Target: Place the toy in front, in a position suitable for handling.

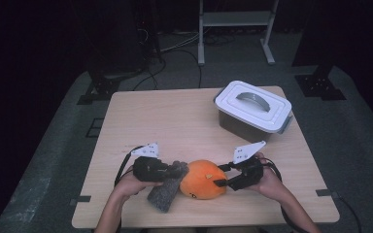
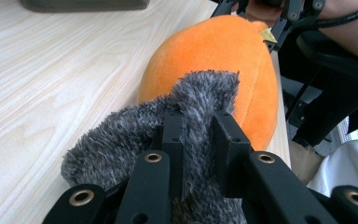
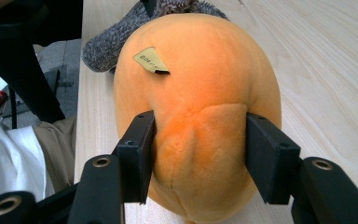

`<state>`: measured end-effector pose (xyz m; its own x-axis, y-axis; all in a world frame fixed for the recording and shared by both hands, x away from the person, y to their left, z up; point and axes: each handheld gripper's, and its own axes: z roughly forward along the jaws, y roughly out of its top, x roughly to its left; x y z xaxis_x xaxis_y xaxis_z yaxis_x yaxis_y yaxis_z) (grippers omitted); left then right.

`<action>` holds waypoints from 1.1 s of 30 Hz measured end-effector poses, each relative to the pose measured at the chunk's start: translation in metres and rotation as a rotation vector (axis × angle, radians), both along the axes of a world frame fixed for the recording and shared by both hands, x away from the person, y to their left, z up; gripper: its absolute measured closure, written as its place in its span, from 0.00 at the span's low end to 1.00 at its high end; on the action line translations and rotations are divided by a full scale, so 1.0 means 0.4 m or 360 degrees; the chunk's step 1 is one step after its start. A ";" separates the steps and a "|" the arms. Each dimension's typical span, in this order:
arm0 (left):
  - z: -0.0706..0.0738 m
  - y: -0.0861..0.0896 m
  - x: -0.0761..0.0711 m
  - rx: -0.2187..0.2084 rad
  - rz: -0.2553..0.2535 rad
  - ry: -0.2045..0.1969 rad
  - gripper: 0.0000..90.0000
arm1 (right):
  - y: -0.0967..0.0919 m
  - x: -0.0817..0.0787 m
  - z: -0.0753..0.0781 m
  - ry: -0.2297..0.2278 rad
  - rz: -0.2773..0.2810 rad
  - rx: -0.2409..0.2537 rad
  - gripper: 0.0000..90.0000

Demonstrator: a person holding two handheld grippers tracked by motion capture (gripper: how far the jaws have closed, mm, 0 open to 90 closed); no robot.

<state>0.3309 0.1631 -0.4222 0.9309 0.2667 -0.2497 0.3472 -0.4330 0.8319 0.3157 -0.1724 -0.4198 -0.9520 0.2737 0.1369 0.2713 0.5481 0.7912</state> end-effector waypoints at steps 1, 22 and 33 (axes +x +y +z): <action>0.002 -0.001 0.000 -0.0006 -0.0005 -0.0001 0.85 | 0.001 -0.002 0.001 0.0000 -0.0007 -0.0006 0.51; 0.032 -0.052 -0.026 -0.0073 -0.0169 -0.0010 0.85 | 0.023 -0.009 0.019 0.0053 0.0031 0.0016 0.29; 0.086 -0.077 -0.045 -0.0025 -0.0167 -0.0128 0.85 | 0.055 -0.035 0.017 -0.0073 0.0013 -0.0075 0.54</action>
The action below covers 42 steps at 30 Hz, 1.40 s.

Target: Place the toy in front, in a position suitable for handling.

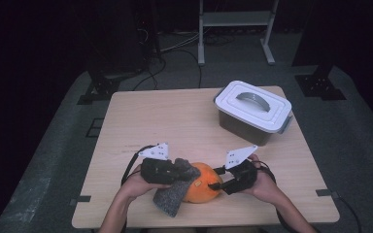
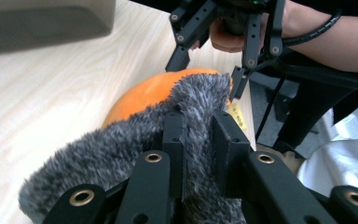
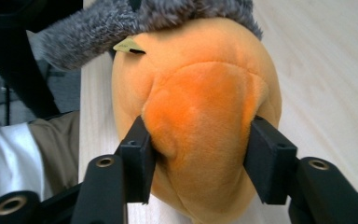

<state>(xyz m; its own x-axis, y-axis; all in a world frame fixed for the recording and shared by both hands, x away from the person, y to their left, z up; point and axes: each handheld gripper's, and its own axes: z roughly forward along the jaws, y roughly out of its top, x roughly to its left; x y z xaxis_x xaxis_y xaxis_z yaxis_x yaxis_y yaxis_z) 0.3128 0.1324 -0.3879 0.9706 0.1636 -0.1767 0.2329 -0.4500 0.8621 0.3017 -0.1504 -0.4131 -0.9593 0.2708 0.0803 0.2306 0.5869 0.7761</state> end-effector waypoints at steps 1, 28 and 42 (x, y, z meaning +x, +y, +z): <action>0.008 -0.004 -0.003 -0.0015 -0.0010 -0.0011 0.86 | 0.005 -0.003 0.004 -0.0015 0.0013 0.0003 0.55; -0.012 0.009 0.018 0.0090 0.0067 0.0034 0.86 | 0.006 0.022 -0.022 0.0154 0.0069 0.0057 0.43; -0.024 -0.016 0.008 0.0067 -0.0028 0.0074 0.86 | 0.007 0.019 -0.009 0.0220 0.0100 0.0089 0.28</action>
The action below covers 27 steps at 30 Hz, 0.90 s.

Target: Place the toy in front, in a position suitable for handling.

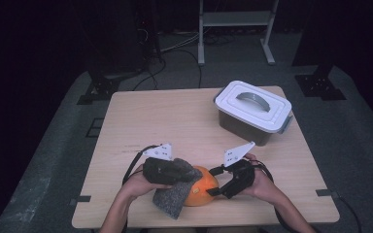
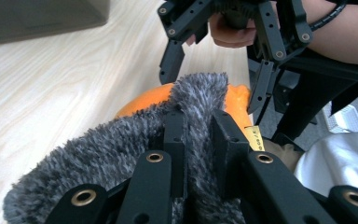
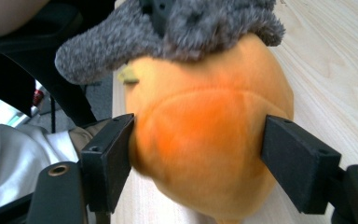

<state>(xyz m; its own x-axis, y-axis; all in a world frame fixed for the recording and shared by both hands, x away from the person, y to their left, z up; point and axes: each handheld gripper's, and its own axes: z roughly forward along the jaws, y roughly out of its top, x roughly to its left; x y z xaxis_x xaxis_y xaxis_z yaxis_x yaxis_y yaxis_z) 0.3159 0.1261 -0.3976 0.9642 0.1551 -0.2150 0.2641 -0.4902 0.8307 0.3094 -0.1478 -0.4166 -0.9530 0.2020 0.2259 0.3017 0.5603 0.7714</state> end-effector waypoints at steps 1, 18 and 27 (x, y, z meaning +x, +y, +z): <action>-0.001 -0.005 -0.001 -0.0001 -0.0004 0.0000 0.86 | 0.002 0.001 -0.001 0.0003 0.0000 -0.0010 0.28; 0.022 -0.015 0.018 -0.0098 0.0054 -0.0063 0.86 | 0.021 -0.015 0.006 -0.0356 -0.0154 -0.0030 0.62; -0.002 0.027 0.019 -0.0081 0.0130 -0.0060 0.86 | -0.014 0.003 -0.008 -0.0286 -0.0118 -0.0045 0.61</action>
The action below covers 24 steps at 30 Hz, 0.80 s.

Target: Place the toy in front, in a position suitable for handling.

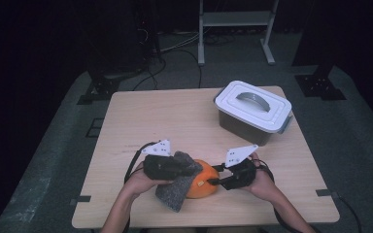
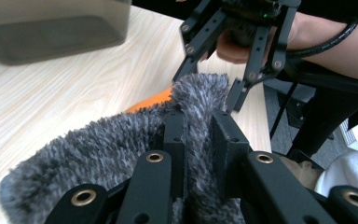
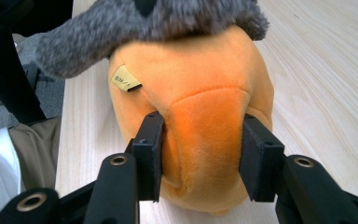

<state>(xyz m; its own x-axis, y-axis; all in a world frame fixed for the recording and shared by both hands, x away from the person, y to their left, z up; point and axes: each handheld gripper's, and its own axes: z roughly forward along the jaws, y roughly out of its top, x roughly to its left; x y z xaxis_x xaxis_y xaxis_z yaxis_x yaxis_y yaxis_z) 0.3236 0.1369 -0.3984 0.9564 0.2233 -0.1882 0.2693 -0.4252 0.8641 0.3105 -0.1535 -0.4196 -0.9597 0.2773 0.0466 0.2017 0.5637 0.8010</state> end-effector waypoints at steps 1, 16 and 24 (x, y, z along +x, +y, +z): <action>-0.005 0.013 0.000 -0.0014 0.0015 0.0018 0.86 | -0.004 -0.001 -0.001 0.0000 -0.0001 -0.0002 0.61; -0.025 0.046 0.001 -0.0099 0.0065 0.0056 0.86 | -0.006 -0.016 -0.009 0.0009 -0.0059 0.0030 0.59; -0.013 0.037 -0.003 -0.0011 0.0075 0.0011 0.86 | -0.017 -0.012 -0.006 0.0041 -0.0025 0.0012 0.57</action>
<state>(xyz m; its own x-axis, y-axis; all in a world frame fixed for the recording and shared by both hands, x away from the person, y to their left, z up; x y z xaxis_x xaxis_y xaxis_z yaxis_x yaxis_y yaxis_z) 0.3223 0.1519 -0.4035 0.9435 0.2669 -0.1964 0.2949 -0.4060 0.8650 0.3058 -0.1603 -0.4219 -0.9536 0.2920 0.0732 0.2310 0.5542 0.7997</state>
